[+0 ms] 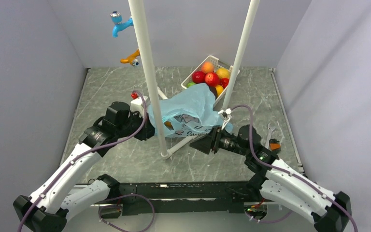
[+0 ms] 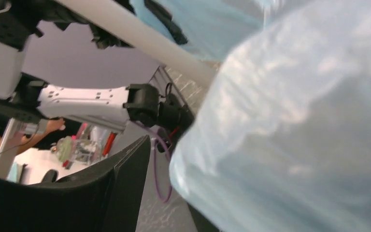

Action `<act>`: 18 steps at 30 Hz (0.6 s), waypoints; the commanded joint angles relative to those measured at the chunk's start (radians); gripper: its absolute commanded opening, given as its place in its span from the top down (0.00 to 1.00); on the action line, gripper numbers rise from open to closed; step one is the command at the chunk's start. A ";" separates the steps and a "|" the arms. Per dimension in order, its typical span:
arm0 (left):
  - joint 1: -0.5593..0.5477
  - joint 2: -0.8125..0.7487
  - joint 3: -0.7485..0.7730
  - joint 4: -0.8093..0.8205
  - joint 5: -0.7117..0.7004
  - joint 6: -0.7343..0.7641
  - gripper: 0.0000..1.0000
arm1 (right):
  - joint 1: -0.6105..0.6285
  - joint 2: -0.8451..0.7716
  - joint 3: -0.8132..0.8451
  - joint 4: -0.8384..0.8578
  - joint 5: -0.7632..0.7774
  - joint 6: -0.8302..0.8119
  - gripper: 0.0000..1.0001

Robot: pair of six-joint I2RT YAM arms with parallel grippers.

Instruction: Take the fake fruits out of the plastic bag

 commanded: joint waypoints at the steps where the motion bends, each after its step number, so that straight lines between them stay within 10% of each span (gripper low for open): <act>1: -0.003 0.014 0.060 0.029 0.099 0.052 1.00 | 0.102 0.124 0.106 0.133 0.325 -0.115 0.48; 10: -0.008 0.010 0.079 -0.005 0.121 0.156 1.00 | 0.138 0.445 0.275 0.064 0.852 -0.238 0.67; 18: -0.007 0.041 0.132 -0.042 0.062 0.180 1.00 | 0.100 0.635 0.360 0.172 0.607 -0.454 0.65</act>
